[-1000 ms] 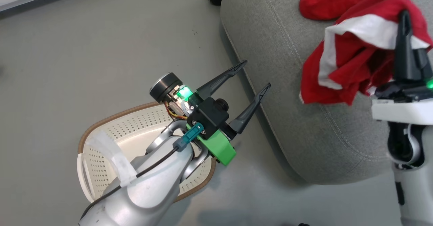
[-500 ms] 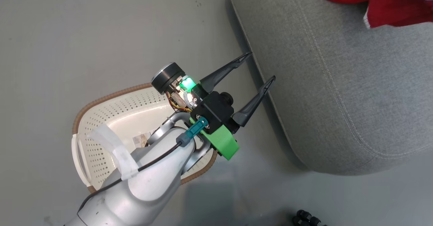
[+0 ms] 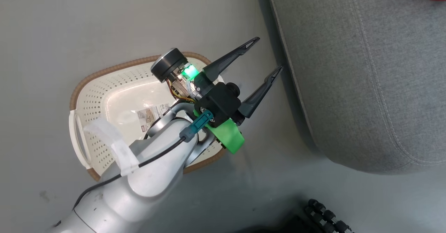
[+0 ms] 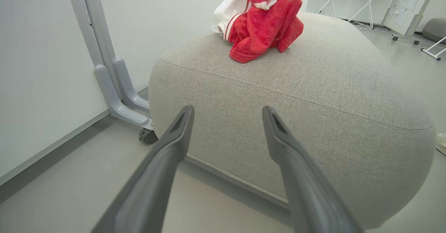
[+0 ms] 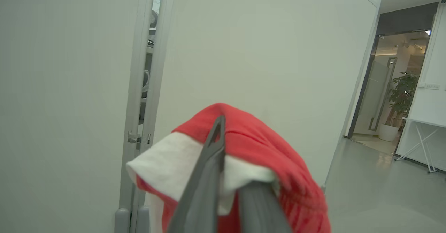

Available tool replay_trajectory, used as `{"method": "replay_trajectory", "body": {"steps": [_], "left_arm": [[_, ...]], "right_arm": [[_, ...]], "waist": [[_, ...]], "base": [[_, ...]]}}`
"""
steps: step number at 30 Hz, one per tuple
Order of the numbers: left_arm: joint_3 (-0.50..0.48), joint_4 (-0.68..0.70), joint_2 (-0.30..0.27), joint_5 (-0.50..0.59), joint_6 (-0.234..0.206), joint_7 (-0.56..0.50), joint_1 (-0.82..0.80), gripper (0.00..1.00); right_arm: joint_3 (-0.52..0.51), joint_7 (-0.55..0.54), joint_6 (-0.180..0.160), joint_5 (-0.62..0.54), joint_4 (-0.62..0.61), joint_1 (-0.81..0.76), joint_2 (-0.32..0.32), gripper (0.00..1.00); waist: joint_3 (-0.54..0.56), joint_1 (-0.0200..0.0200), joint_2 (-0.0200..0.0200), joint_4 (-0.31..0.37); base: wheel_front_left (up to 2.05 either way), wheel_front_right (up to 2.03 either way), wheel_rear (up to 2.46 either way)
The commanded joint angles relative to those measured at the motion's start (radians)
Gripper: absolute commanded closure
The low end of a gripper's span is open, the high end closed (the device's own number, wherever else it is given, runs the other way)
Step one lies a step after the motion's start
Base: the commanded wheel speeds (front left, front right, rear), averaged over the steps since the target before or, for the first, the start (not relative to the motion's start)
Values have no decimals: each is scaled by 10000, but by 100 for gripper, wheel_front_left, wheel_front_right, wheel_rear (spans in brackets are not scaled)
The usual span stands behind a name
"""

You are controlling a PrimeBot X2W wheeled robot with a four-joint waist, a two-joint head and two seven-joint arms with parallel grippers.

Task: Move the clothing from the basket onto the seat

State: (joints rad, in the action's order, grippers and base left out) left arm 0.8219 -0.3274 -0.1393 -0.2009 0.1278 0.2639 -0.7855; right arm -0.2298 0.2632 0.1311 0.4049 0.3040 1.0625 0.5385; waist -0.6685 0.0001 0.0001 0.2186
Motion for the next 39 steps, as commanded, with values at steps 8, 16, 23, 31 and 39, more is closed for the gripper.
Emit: {"method": "replay_trajectory", "body": {"steps": [8,16,23,31,39], "left_arm": [[-183,97,-191,88,33,7,-317,0],[-584,220,-185,-12,-143,7,-324,0],[-842,266,-220,9,-184,7,-153,0],[-1054,317,-93,-32,-209,7,386,0],[-1629,445,-48,-182,-353,7,1293,0]], "right_arm": [[216,23,-7,52,2034,-760,-461,100],[548,22,-10,-109,2868,-1590,-868,100],[449,23,-10,-212,3062,-1920,-1159,70],[158,23,-10,-286,2694,-2867,-1578,0],[-19,21,-11,-482,1866,-4728,-2122,0]], "waist": [[-705,-1,-1,-233],[-754,-1,-1,-345],[-486,-1,-1,-425],[528,-1,-1,-421],[1876,-1,-1,-466]], "base": [[0,0,0],[0,0,0],[0,0,0],[0,0,0],[0,0,0]]}}
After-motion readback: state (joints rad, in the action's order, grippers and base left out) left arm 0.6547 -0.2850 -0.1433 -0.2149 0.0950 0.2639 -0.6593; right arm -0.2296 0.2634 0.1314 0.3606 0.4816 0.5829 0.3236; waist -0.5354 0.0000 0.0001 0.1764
